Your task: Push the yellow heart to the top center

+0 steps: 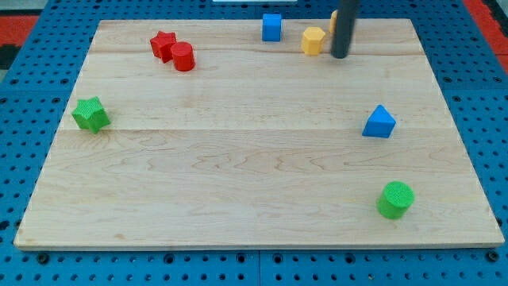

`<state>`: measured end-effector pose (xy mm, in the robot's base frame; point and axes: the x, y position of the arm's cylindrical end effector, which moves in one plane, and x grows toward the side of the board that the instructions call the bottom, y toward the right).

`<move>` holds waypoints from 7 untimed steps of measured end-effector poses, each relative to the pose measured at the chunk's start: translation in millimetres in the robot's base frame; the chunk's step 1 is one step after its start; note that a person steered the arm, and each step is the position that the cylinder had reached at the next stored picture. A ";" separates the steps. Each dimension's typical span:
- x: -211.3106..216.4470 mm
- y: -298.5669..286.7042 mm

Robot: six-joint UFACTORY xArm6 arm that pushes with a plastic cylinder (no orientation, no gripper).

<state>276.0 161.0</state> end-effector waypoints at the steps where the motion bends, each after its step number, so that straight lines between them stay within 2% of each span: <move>1: -41.6 25.7; 2: -57.9 6.9; 3: -60.3 67.1; 4: -83.8 106.3; 5: -83.8 106.3; 6: -84.9 87.8; 7: -84.2 -29.5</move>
